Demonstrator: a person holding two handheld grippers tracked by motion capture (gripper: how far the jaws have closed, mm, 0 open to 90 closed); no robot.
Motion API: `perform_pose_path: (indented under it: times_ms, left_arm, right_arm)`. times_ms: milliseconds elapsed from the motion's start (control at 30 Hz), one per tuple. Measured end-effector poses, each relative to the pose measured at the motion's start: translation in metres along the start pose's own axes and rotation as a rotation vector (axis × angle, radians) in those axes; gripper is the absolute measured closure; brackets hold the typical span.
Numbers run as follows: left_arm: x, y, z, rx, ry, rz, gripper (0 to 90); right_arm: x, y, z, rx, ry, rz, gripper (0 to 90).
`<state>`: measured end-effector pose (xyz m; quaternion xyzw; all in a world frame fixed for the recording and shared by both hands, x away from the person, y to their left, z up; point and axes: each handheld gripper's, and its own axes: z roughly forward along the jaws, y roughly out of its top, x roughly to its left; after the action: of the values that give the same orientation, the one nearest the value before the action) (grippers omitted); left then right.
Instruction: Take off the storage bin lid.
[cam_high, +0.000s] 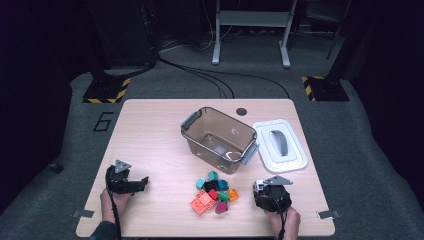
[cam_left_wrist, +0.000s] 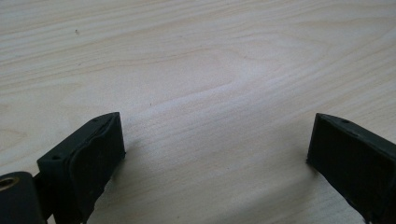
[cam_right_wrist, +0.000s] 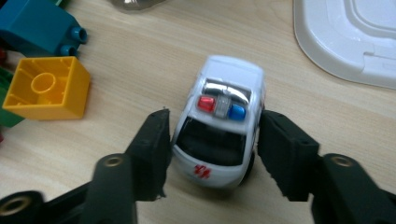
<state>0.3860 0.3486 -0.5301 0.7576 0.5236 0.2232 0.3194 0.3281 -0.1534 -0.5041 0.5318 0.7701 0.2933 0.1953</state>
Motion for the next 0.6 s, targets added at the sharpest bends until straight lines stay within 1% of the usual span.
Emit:
perform_pose_path:
  times_ms: [100,133,200,233,300,333,367,400,433,467,500,533,567,600]
  left_arm:
    - [0.000,0.000,0.000,-0.001,0.001,0.000,3.7]
    - [0.000,0.000,0.000,0.000,0.001,0.000,3.8]
    - [0.000,0.000,0.000,0.000,0.001,0.000,3.8]
    - [0.000,0.000,0.000,0.000,0.001,0.000,3.8]
    - [0.000,0.000,0.000,-0.001,0.001,-0.001,3.8]
    - [0.000,0.000,0.000,-0.001,0.001,0.000,3.7]
    - [0.000,0.000,0.000,-0.001,0.001,0.000,3.8]
    - [0.000,0.000,0.000,-0.001,0.001,-0.001,3.8]
    - [0.000,0.000,0.000,-0.001,0.001,-0.001,3.8]
    - [0.000,0.000,0.000,-0.001,0.001,-0.001,3.8]
    - [0.000,0.000,0.000,-0.001,0.001,0.000,3.8]
    - [0.000,0.000,0.000,-0.001,0.001,0.000,3.8]
    - [0.000,0.000,0.000,-0.001,0.001,0.000,3.8]
    - [0.000,0.000,0.000,-0.001,0.001,0.000,3.9]
  right_arm:
    - [-0.004,-0.001,0.000,-0.004,0.015,-0.022,46.4]
    - [-0.004,-0.001,-0.001,0.002,0.020,-0.015,46.4]
    - [-0.005,-0.001,-0.001,-0.007,0.025,-0.021,46.2]
    - [-0.005,-0.002,0.000,-0.015,0.023,-0.014,45.6]
    - [-0.003,-0.005,0.002,-0.019,0.001,0.009,39.2]
    - [-0.002,-0.008,0.005,-0.020,-0.007,0.015,37.7]
    - [-0.002,-0.012,0.007,-0.038,-0.019,0.020,37.3]
    - [-0.002,-0.014,0.007,-0.052,-0.023,0.031,37.5]
    - [-0.002,-0.014,0.007,-0.052,-0.023,0.031,37.5]
    - [-0.002,-0.015,0.007,-0.063,-0.032,0.040,38.0]
    - [-0.002,-0.017,0.006,-0.089,-0.042,0.066,44.0]
    - [-0.002,-0.017,0.006,-0.089,-0.042,0.066,44.0]
    - [-0.001,-0.018,0.005,-0.100,-0.047,0.064,47.1]
    - [-0.001,-0.019,0.005,-0.106,-0.056,0.059,47.3]
